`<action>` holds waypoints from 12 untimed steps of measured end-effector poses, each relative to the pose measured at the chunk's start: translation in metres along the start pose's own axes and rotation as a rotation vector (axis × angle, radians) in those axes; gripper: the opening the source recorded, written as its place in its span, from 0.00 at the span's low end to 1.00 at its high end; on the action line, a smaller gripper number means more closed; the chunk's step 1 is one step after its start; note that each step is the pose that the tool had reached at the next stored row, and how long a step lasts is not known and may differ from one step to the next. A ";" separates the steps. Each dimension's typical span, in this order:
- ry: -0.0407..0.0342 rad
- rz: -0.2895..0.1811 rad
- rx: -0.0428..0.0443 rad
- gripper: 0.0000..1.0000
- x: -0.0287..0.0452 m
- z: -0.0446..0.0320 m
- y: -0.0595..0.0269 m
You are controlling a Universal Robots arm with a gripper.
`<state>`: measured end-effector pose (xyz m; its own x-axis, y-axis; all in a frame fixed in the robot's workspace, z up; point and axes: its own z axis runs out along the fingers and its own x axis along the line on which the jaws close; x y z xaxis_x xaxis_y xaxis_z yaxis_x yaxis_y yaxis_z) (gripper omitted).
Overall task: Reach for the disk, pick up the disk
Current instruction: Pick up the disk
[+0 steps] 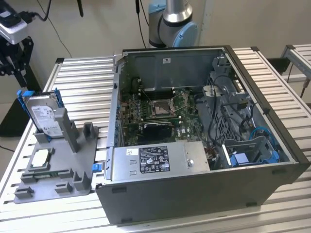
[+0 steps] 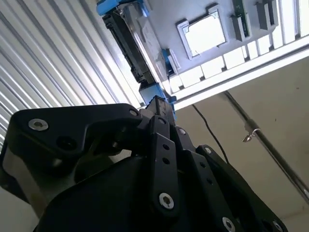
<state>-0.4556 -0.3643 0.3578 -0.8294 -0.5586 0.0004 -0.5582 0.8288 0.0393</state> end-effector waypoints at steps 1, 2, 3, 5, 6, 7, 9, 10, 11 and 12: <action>0.0006 -0.017 0.0000 0.00 0.0000 0.0000 0.0000; 0.0013 -0.035 0.0000 0.00 0.0000 0.0000 0.0000; 0.0021 -0.054 0.0000 0.00 0.0000 0.0000 0.0000; 0.0035 -0.091 0.0000 0.00 0.0000 0.0000 0.0000; 0.0042 -0.107 0.0000 0.00 0.0000 0.0000 0.0000; 0.0048 -0.124 0.0000 0.00 0.0000 0.0000 0.0000; 0.0062 -0.158 0.0001 0.00 0.0000 0.0000 0.0000; 0.0068 -0.175 0.0001 0.00 0.0000 0.0000 0.0000; 0.0076 -0.194 0.0001 0.00 0.0000 0.0000 0.0000; 0.0083 -0.213 0.0001 0.00 0.0000 0.0000 0.0000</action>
<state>-0.4556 -0.3643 0.3577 -0.6927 -0.7212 0.0003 -0.7206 0.6922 0.0392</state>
